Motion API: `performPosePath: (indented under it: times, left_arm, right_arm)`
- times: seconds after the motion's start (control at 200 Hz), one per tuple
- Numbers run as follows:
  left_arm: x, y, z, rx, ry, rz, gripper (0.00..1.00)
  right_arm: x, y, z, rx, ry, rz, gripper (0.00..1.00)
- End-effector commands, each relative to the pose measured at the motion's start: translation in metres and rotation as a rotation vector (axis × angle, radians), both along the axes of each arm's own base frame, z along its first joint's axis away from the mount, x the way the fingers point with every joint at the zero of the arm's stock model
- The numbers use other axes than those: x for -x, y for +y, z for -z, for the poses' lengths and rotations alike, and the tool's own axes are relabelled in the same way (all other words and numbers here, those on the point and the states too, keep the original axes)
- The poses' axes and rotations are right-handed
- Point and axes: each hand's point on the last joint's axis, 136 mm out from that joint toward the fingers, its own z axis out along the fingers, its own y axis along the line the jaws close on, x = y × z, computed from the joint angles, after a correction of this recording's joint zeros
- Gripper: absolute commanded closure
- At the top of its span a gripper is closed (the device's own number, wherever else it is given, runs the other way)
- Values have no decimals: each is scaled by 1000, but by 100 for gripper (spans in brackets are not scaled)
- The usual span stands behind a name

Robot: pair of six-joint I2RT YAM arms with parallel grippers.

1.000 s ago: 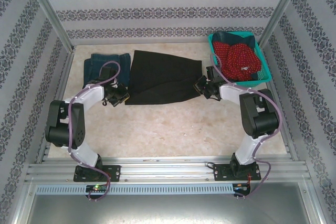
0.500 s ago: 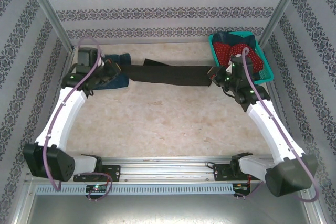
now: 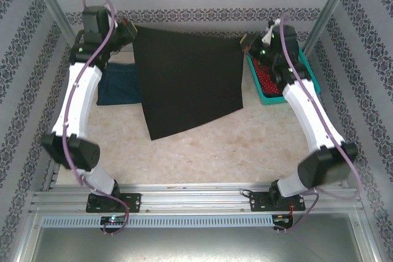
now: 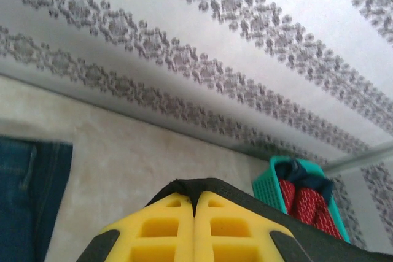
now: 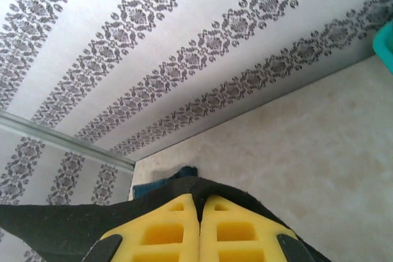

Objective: Fold and stack the skirts

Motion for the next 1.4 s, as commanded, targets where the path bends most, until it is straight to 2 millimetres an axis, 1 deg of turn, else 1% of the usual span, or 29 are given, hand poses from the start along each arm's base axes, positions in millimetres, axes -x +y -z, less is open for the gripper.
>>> performPosePath:
  times: [0.0,0.03,0.08,0.145,0.165,0.255,0.345,0.42,0.46,0.465,0.49,0.515,0.52,0.525,0.59,0.595,0.654,0.714,0.749,0.784,0.824,0.874,0.929,0.984,1.114,1.204,1.259,1.304,1.394]
  left_arm:
    - [-18,27,-58,-78,-156,-77,100]
    - [-20,28,-65,-88,-161,-77,100]
    - [-20,25,-73,-102,-164,-57,100]
    - [-15,20,-74,-113,-153,-23,100]
    - [-12,19,-73,-118,-147,-16,100]
    - [0,16,-52,-135,-74,17,100]
    - [18,11,-20,-112,-7,39,100]
    - [41,12,19,-81,59,30,100]
    - [59,12,45,-55,113,20,100]
    - [60,12,52,-52,128,19,100]
    - [73,11,65,-30,152,16,100]
    - [87,9,87,0,198,16,100]
    - [87,9,94,5,214,16,100]
    - [92,8,93,11,210,18,100]
    - [131,3,151,80,352,9,100]
    - [134,3,158,84,370,8,100]
    - [177,1,211,128,513,-19,100]
    - [217,0,255,170,637,-50,100]
    - [237,-2,274,193,694,-58,100]
    - [255,-3,287,209,745,-70,100]
    - [269,-5,296,224,775,-73,100]
    - [277,-6,299,232,792,-76,100]
    - [276,-6,295,224,790,-68,100]
    - [267,-6,288,205,783,-54,100]
    - [224,-5,264,140,736,-14,100]
    - [192,-5,239,108,671,9,100]
    - [175,-7,227,98,637,27,100]
    - [163,-10,221,88,620,43,100]
    - [143,-15,217,63,607,76,100]
  right_arm:
    - [-24,-1,-53,17,-145,-2,100]
    - [-29,1,-57,13,-151,-13,100]
    - [-31,3,-62,13,-157,-22,100]
    - [-27,4,-61,17,-156,-34,100]
    - [-24,5,-58,21,-150,-35,100]
    - [-11,2,-40,28,-122,-34,100]
    - [8,0,-4,35,-57,-42,100]
    - [27,-1,35,34,24,-57,100]
    - [39,0,59,25,81,-73,100]
    - [41,1,63,24,90,-76,100]
    - [50,1,79,19,134,-80,100]
    - [61,2,97,16,181,-88,100]
    - [63,2,101,15,192,-89,100]
    - [65,2,104,14,201,-92,100]
    - [96,0,145,21,315,-92,100]
    - [99,0,149,23,326,-91,100]
    - [131,-1,186,26,426,-83,100]
    - [162,0,218,13,517,-78,100]
    - [180,2,236,2,571,-76,100]
    - [196,5,252,-8,619,-79,100]
    - [212,9,268,-17,667,-84,100]
    - [227,14,282,-19,710,-90,100]
    - [232,19,288,-21,725,-98,100]
    - [228,20,288,-10,721,-95,100]
    - [204,9,273,59,663,-27,100]
    - [184,6,261,55,617,-8,100]
    - [174,4,259,45,617,-5,100]
    - [166,2,259,43,623,-4,100]
    - [153,-1,261,45,627,-10,100]
